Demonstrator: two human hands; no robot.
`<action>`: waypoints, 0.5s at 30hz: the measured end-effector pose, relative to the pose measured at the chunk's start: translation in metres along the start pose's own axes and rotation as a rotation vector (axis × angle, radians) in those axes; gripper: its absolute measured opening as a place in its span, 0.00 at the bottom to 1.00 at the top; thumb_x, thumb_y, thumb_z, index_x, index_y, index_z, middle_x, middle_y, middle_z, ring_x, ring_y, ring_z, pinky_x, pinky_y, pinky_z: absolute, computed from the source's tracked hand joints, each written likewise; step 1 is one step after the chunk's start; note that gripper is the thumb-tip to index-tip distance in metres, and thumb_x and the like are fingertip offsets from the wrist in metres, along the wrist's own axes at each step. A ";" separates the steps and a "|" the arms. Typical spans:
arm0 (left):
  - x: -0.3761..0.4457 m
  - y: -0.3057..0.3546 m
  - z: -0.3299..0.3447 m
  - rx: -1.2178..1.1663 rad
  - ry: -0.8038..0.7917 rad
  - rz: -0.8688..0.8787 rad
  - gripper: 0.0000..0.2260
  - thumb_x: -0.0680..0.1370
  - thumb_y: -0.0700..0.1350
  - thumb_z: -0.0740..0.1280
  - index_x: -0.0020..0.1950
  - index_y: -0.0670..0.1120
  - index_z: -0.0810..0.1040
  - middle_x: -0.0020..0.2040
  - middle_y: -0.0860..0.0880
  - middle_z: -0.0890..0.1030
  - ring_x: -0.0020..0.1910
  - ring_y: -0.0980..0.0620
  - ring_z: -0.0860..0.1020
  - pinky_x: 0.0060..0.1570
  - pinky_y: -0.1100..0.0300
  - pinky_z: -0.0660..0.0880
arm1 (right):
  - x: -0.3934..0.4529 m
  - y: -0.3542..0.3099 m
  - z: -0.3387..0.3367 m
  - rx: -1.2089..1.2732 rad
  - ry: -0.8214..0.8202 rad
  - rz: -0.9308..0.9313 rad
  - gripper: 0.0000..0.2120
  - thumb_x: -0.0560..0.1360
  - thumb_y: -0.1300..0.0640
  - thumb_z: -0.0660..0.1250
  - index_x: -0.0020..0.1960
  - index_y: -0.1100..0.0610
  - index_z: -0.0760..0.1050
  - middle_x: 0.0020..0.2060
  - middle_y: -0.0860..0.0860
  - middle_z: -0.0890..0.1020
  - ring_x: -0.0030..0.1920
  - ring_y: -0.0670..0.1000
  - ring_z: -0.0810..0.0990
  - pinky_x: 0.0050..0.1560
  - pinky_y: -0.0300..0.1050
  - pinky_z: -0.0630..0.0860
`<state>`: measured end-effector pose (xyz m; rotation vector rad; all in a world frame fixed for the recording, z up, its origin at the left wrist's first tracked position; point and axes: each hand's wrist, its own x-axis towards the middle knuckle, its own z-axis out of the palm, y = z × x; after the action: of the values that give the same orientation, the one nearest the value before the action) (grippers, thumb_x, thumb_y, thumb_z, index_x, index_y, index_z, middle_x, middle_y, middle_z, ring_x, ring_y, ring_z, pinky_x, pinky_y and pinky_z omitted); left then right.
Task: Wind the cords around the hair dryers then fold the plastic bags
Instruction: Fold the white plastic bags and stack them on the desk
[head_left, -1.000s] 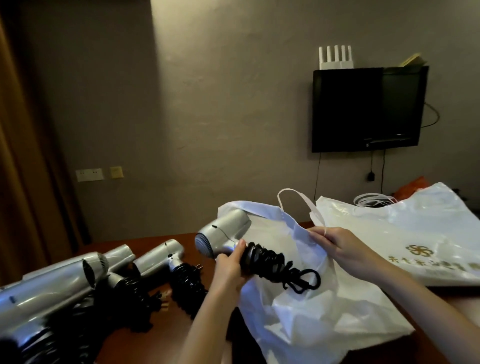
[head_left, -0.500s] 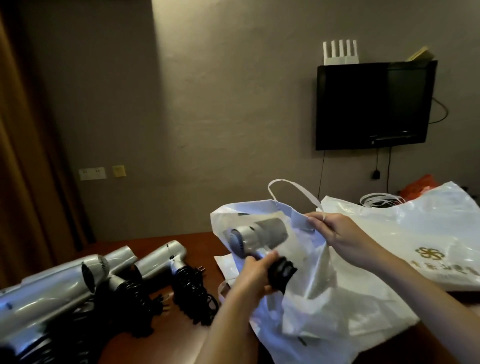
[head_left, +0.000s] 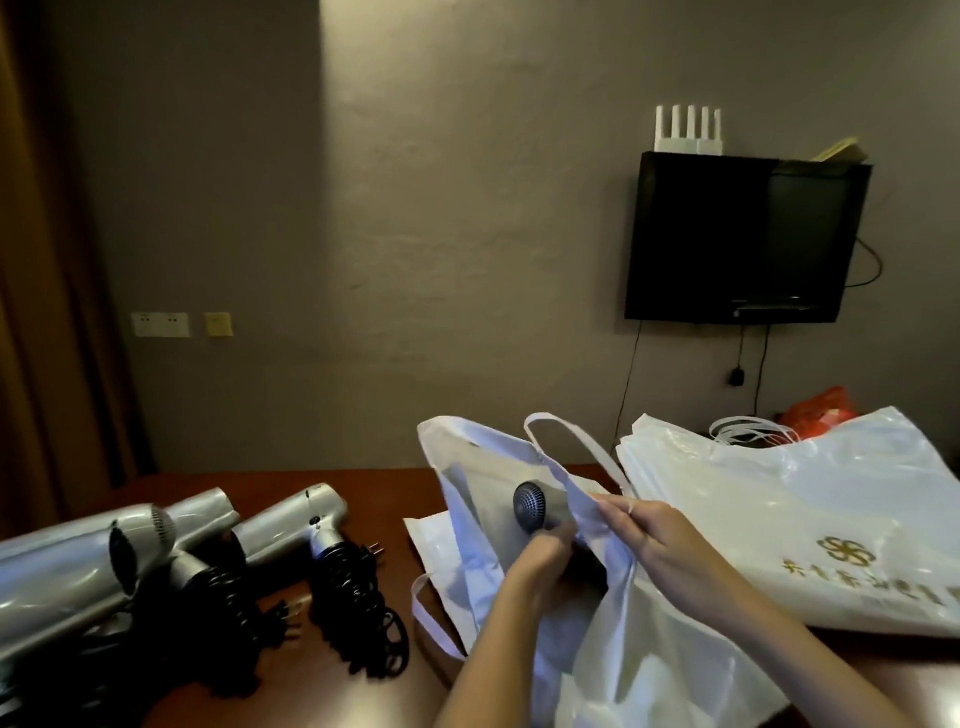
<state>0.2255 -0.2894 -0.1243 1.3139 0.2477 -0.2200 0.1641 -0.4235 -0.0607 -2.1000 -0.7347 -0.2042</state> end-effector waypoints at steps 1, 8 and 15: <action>-0.003 0.005 -0.007 -0.007 0.001 0.000 0.03 0.75 0.45 0.66 0.44 0.45 0.76 0.43 0.46 0.78 0.43 0.48 0.77 0.54 0.54 0.75 | 0.001 0.001 0.002 0.055 0.007 0.028 0.16 0.81 0.53 0.57 0.49 0.58 0.81 0.44 0.51 0.84 0.48 0.46 0.80 0.49 0.33 0.72; -0.043 0.040 -0.070 -0.192 0.020 -0.009 0.16 0.82 0.49 0.54 0.40 0.41 0.71 0.36 0.43 0.70 0.36 0.47 0.68 0.34 0.59 0.66 | 0.012 -0.013 0.050 0.282 -0.112 0.158 0.13 0.79 0.47 0.61 0.63 0.45 0.73 0.59 0.43 0.78 0.55 0.33 0.75 0.58 0.30 0.70; -0.110 0.043 -0.091 0.709 0.472 0.566 0.23 0.83 0.43 0.58 0.78 0.41 0.60 0.78 0.44 0.62 0.76 0.45 0.61 0.74 0.55 0.58 | -0.016 0.014 0.123 -0.261 -0.374 0.148 0.24 0.82 0.42 0.48 0.77 0.44 0.53 0.74 0.38 0.55 0.76 0.43 0.53 0.76 0.44 0.48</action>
<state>0.1284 -0.1883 -0.0729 2.0745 0.1877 0.5399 0.1438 -0.3394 -0.1508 -2.4667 -0.7985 0.1907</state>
